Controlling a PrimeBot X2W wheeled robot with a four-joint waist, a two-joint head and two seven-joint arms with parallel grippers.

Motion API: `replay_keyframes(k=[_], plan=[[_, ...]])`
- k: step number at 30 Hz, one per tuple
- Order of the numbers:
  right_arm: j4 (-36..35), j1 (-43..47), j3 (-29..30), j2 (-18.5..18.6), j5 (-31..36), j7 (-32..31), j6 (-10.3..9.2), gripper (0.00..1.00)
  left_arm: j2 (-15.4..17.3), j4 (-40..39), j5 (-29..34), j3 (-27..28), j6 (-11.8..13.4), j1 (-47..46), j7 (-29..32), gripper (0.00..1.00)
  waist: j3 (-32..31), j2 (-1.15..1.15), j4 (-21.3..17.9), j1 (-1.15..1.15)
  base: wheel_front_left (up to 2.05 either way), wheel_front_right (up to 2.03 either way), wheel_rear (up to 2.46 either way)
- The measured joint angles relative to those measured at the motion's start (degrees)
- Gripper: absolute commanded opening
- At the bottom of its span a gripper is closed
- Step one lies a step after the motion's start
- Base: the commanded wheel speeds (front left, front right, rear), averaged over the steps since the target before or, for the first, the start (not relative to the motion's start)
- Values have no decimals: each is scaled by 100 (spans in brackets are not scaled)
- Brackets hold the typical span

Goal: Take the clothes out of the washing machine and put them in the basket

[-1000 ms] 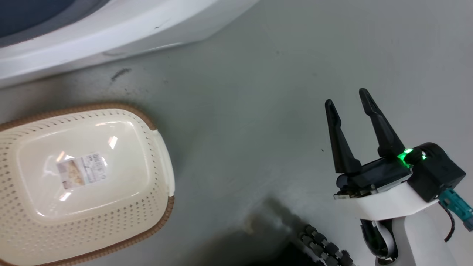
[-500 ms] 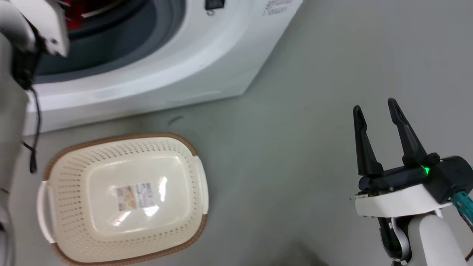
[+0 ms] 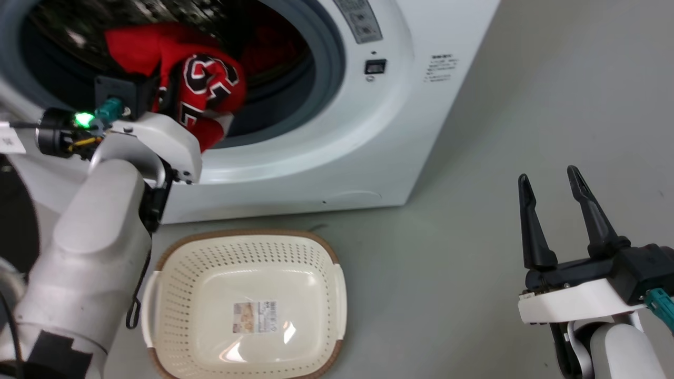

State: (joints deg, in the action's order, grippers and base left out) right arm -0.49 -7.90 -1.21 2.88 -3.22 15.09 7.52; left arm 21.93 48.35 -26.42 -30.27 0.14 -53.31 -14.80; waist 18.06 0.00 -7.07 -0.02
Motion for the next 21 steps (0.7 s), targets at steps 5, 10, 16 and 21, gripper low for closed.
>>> replay_keyframes(k=[5,10,16,21], plan=[[42,82,54,-2,53,0,0,100,-64,-847,137,263,169,537,-12,0,-354,0,299,0,0,0,0],[63,148,166,-1,87,0,0,100,-41,-1833,259,565,249,1344,-18,0,-602,0,558,0,0,0,0],[44,209,205,-1,131,0,0,100,35,-2777,358,812,304,2280,-19,0,-641,0,773,0,0,0,0],[29,203,214,0,162,0,0,100,-18,-3075,417,832,341,2865,-19,0,-486,0,824,1,0,0,0]])
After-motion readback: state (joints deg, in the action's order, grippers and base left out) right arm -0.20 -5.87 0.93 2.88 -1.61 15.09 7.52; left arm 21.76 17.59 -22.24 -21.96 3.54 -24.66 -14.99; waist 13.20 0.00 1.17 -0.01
